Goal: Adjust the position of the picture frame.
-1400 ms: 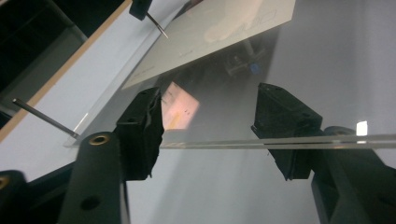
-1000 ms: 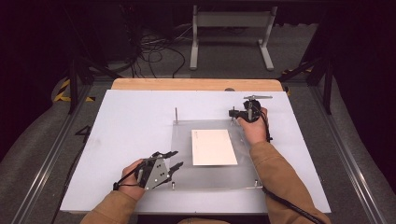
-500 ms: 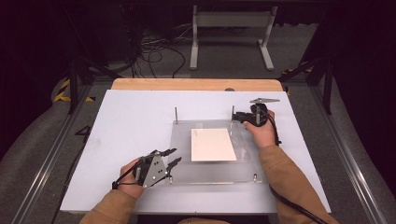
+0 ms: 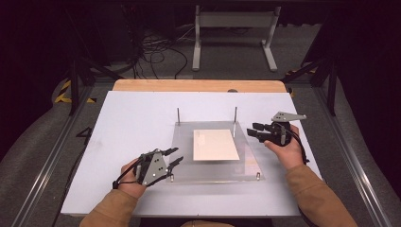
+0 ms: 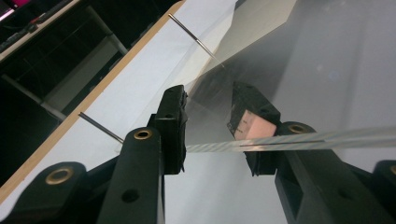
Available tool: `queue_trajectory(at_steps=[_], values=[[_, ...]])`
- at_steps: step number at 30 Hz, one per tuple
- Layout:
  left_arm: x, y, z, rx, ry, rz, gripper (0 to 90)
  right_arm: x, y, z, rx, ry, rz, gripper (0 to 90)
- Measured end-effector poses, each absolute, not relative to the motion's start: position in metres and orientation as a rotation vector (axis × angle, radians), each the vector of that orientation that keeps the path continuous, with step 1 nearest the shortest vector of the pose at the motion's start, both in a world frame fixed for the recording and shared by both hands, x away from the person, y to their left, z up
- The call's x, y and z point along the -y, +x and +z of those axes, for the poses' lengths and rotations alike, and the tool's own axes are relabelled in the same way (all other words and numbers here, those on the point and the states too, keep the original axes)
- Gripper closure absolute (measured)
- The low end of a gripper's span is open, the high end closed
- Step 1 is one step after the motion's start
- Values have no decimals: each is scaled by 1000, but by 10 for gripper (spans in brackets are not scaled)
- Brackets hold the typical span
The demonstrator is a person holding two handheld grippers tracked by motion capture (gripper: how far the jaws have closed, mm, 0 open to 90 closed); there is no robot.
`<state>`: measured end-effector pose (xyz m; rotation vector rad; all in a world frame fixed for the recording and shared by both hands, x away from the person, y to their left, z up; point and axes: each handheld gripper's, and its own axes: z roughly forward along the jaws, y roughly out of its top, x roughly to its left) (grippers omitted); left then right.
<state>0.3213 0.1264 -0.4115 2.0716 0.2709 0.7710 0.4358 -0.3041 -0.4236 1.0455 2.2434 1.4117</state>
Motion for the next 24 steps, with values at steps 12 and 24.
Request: queue_trajectory(at_steps=[12, 24], values=[[-127, 324, -407, -280, 2075, 745, 633, 315, 375, -409, -2238, 871, 1438, 456], [-129, 327, -404, -296, 2067, 717, 628, 310, 344, -412, -2271, 642, 1424, 396]])
